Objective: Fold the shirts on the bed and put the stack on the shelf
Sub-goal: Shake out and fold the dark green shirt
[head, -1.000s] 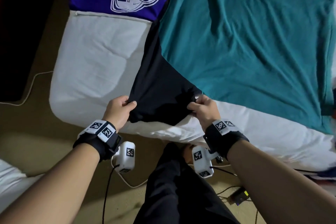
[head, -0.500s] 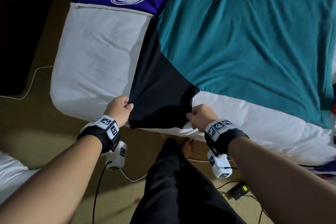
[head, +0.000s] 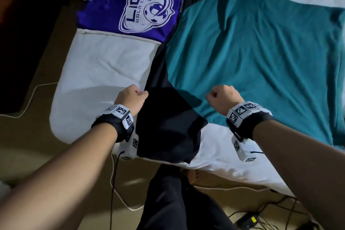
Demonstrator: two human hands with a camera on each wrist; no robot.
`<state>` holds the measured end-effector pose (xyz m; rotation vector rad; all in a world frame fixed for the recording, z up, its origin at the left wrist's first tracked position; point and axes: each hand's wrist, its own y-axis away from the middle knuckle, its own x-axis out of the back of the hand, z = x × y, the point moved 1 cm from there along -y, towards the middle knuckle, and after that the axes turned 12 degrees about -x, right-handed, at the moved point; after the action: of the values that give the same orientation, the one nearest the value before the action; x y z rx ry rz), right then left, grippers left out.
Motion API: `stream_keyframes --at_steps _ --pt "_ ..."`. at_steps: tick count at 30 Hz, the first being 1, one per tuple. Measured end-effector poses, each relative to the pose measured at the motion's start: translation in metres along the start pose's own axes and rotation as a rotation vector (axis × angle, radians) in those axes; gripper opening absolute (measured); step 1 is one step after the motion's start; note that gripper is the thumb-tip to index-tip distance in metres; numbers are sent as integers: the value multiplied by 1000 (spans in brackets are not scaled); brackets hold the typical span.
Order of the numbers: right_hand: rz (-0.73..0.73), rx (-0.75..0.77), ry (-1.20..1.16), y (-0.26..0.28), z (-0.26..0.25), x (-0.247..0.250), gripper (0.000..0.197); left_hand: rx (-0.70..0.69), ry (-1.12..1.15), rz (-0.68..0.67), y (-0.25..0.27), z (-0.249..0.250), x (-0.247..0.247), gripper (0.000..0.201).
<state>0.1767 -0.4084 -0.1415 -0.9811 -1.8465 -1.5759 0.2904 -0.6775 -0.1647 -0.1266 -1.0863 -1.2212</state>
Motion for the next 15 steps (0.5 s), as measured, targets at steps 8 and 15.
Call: stream_keyframes --at_steps 8,15 --pt "158 156 22 -116 -94 70 20 -65 143 -39 -103 35 6 35" --pt "269 293 77 -203 -182 98 22 -90 281 -21 -156 56 -3 26"
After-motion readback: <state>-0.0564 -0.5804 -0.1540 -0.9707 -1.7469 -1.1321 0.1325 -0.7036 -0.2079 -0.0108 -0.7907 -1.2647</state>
